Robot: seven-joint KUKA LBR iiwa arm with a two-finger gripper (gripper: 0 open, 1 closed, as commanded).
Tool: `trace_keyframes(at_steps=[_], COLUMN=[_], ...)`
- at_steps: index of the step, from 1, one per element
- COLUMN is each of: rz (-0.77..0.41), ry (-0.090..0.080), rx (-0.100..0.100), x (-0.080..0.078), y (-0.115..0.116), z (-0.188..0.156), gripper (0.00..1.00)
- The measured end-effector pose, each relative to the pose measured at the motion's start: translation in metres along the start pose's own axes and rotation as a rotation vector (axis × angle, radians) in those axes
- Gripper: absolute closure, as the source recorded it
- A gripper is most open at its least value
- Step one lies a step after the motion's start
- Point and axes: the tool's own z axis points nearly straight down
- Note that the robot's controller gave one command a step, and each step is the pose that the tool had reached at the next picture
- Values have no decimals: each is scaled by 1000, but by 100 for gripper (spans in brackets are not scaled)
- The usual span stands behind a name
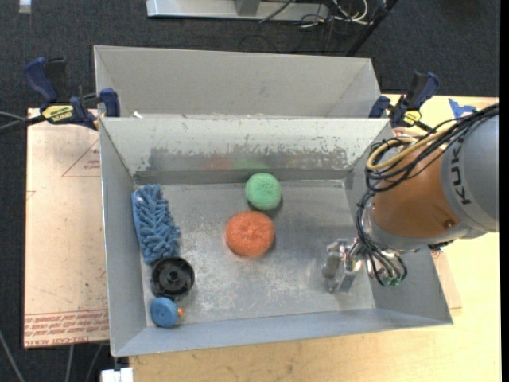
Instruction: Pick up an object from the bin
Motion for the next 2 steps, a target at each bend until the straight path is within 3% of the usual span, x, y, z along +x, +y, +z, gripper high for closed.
trace_keyframes(at_steps=[1,2], rz=[0,0], ry=[0,0], rx=[0,0], x=[0,0], y=[0,0], z=[0,0], gripper=[0,0])
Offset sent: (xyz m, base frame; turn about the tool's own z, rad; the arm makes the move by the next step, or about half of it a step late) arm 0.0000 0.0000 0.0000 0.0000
